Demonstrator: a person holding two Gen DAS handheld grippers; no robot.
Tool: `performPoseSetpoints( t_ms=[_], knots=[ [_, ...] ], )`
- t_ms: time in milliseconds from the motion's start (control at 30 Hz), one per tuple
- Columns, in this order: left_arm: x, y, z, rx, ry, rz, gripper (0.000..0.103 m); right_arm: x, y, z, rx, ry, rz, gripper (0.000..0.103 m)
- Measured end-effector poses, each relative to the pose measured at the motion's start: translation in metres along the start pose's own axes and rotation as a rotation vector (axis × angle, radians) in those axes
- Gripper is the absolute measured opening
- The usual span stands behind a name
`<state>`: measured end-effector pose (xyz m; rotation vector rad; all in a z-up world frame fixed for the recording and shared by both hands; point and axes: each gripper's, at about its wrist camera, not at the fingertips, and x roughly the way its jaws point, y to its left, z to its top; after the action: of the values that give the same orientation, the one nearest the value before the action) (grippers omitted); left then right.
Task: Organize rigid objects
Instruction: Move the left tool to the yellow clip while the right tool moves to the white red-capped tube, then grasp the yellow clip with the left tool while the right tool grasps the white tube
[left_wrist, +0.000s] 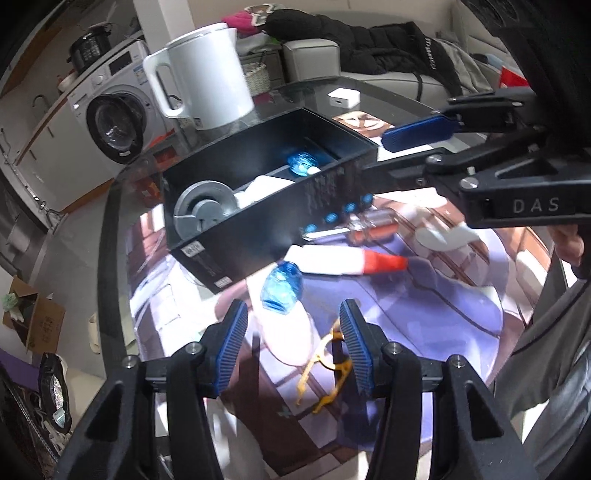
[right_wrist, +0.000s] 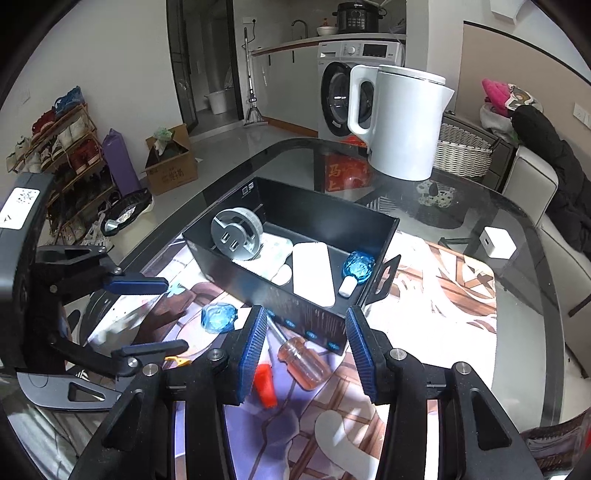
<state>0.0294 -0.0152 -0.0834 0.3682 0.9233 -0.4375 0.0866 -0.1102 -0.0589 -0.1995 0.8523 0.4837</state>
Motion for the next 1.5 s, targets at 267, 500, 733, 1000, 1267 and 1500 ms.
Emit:
performPoseSetpoints(
  t_ms=[267,500,733,1000,1267,1500],
  knots=[
    [0.013,-0.026,-0.014,0.094,0.1,-0.007,0.056,0.011,0.018,-0.013,-0.052,0.07,0.072,0.046],
    [0.02,-0.021,-0.02,0.044,0.157,-0.076,0.025,0.037,0.037,-0.019,-0.105,0.148,0.1,0.037],
    [0.021,0.005,-0.019,-0.046,0.178,-0.021,0.025,0.058,0.046,-0.022,-0.132,0.184,0.093,0.031],
    [0.023,0.006,-0.018,-0.057,0.168,0.006,0.025,0.074,0.051,-0.027,-0.159,0.237,0.074,0.021],
    [0.028,0.007,-0.013,-0.045,0.166,0.012,0.026,0.064,0.036,-0.041,-0.143,0.251,0.077,0.021],
    [0.029,0.004,-0.01,-0.043,0.163,0.014,0.025,0.066,0.038,-0.039,-0.144,0.25,0.069,0.021]
  ],
)
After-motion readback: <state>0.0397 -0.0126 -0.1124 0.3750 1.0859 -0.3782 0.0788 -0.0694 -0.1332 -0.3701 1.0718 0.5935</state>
